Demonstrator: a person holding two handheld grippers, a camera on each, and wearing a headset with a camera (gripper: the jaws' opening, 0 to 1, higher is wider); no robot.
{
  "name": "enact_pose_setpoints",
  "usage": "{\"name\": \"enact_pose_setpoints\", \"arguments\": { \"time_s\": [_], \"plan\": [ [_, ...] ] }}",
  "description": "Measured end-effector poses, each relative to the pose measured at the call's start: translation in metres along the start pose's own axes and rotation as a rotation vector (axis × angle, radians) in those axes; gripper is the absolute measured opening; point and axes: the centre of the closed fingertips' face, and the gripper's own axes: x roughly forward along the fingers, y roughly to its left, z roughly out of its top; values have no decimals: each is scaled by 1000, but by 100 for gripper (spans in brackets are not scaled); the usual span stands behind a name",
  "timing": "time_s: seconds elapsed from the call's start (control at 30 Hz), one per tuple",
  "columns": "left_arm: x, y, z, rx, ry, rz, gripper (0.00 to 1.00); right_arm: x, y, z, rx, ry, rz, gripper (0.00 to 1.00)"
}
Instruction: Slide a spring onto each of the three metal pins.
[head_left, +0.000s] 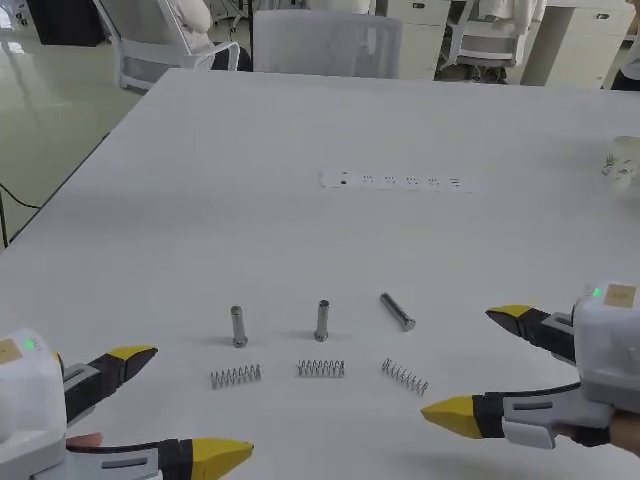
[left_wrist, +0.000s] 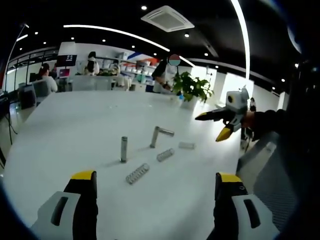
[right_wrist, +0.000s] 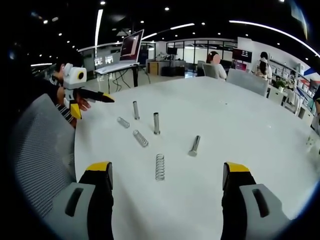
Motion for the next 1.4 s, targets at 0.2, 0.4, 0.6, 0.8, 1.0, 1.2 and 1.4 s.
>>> {"name": "enact_pose_setpoints", "arguments": {
  "time_s": [0.2, 0.4, 0.6, 0.8, 1.0, 1.2, 1.4],
  "plan": [
    [0, -1, 0, 1, -1, -3, 95, -1, -1, 3, -2, -2, -4, 91],
    [0, -2, 2, 4, -7, -6, 95, 0, -6, 10, -14, -5, -10, 90],
    [1, -2, 4, 5, -14, -8, 94, 2, -11, 14, -30, 10, -13, 89],
    [0, -4, 6, 7, -18, -8, 94, 8, -19, 26, -47, 19, -26, 88],
    [-2, -2, 7, 8, -21, -4, 94, 20, -20, 33, -67, 37, -21, 87],
    [-3, -2, 8, 12, -21, -1, 94, 33, -26, 40, -73, 46, -17, 86],
    [-3, -3, 10, 15, -21, -2, 94, 46, -33, 44, -73, 73, -22, 84]
  ]
}}
